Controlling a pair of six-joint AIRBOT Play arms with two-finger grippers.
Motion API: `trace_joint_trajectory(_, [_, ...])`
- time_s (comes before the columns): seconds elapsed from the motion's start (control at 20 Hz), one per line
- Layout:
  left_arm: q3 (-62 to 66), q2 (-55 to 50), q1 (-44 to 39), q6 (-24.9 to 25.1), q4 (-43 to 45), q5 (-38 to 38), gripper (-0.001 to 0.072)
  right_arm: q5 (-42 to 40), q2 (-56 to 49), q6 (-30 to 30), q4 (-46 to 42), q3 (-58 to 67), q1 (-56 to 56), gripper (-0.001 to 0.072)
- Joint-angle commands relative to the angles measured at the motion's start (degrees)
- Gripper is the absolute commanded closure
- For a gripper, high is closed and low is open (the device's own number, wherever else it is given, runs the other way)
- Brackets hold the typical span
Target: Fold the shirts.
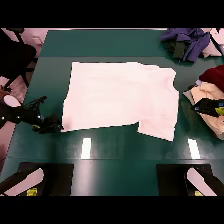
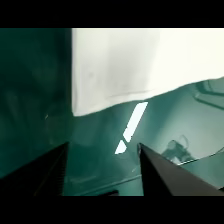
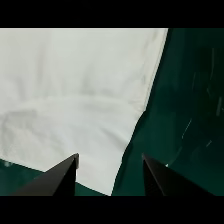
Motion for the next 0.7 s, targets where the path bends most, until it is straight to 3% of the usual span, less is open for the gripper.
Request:
trace_joint_trajectory(0.0, [-3.41, -1.22, 6.08, 6.23, -6.71, 3.72, 0.0199, 0.20, -0.04, 0.04, -0.09, 0.02, -0.02, 0.0267])
trace_joint_trajectory(0.45, [-3.41, -10.27, 5.92, 12.09, -16.81, 8.46, 0.0209, 1.07, 0.00, 0.04, 0.24, 0.00, 0.04, 0.0268])
trace_joint_trajectory(0.5, [-3.41, -10.27, 5.92, 12.07, -16.94, 8.04, 0.0254, 0.87, -0.04, 0.09, -0.13, 0.00, -0.04, 0.0267])
trace_joint_trajectory(0.55, [-3.41, -10.27, 5.92, 12.04, -16.98, 7.74, 0.0407, 0.59, -0.42, 0.11, -0.26, -0.02, -0.39, 0.0267])
trace_joint_trajectory(0.65, [-3.41, -10.27, 5.92, 12.07, -17.70, 7.45, 0.0612, 1.31, -2.91, 0.39, 0.68, -0.96, -2.40, 0.0265])
